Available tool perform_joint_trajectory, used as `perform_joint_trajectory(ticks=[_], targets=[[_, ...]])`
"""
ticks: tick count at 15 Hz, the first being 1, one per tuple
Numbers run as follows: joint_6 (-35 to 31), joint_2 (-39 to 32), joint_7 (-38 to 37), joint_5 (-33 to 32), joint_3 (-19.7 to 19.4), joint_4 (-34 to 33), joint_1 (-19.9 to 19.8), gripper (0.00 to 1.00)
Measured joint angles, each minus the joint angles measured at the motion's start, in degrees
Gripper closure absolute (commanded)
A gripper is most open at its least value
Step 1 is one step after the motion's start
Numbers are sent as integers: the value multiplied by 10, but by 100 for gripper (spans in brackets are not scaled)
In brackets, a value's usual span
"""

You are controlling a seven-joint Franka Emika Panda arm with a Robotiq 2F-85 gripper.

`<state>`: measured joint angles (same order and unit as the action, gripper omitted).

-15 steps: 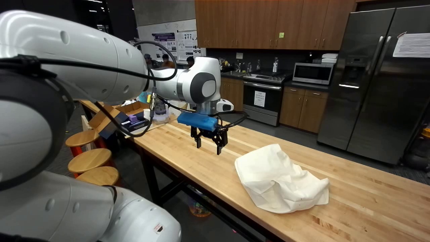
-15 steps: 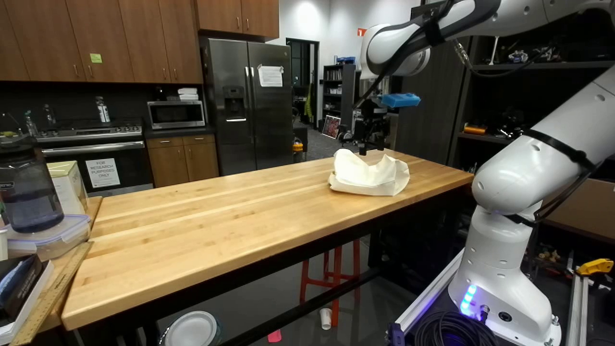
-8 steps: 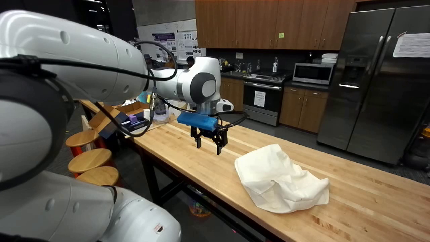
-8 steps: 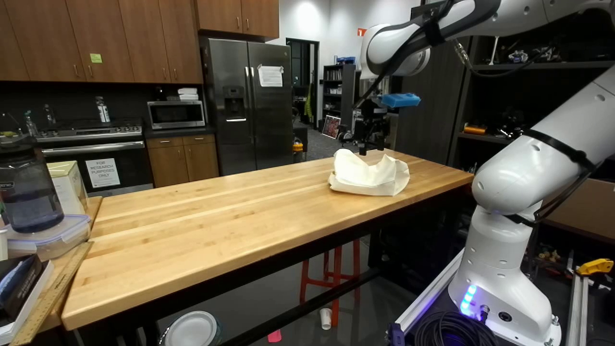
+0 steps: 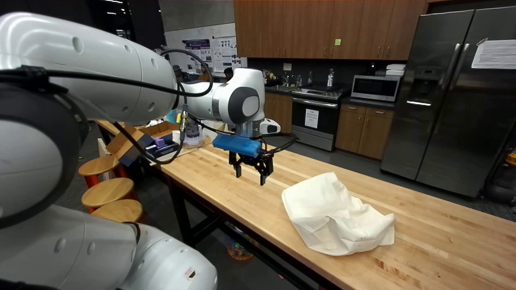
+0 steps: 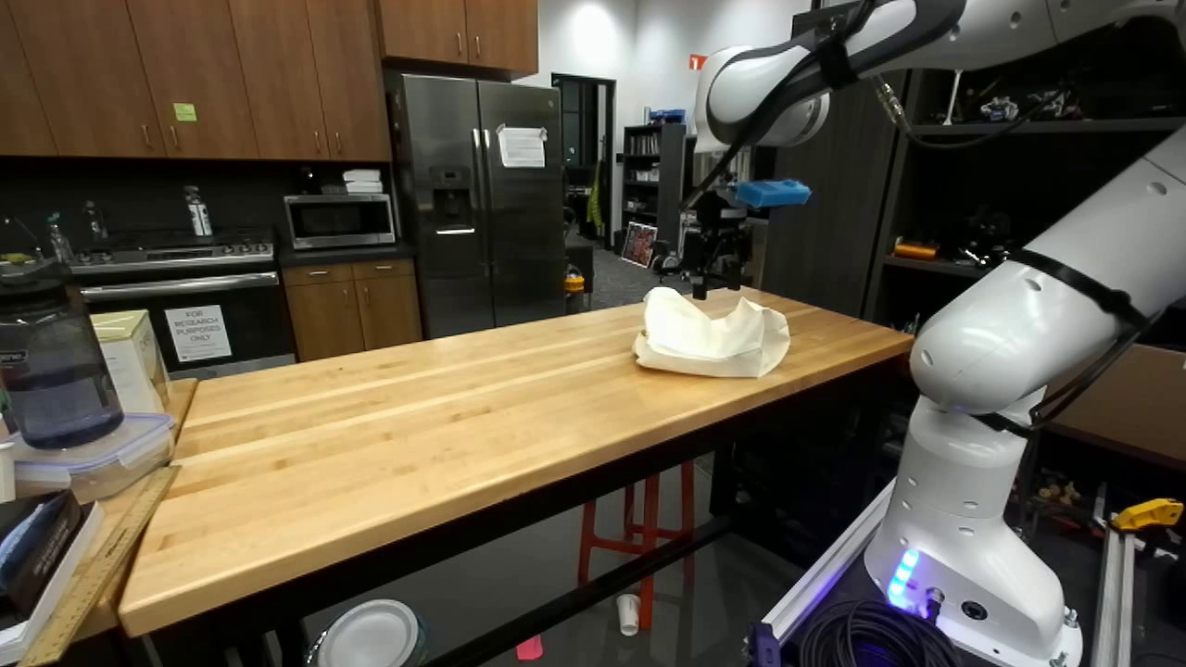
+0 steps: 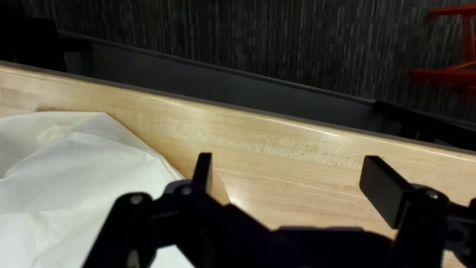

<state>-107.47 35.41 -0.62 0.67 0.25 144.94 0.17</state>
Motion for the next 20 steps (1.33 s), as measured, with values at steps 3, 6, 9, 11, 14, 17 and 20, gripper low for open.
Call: perform_joint_trajectory(ticks=[3, 6, 9, 11, 14, 17, 20], targets=[[0, 0, 0, 0, 0, 0, 0, 0], [1, -1, 1, -9, 10, -4, 3, 0], [-2, -7, 1, -46, 35, -34, 5, 0], [-2, -18, 1, -82, 50, -74, 5, 0], [-1, -50, 1, -122, 58, -144, 5, 0], [2, -106, -3, -133, 51, -215, -4, 0], [8, -180, -20, -136, 35, -281, -21, 0]])
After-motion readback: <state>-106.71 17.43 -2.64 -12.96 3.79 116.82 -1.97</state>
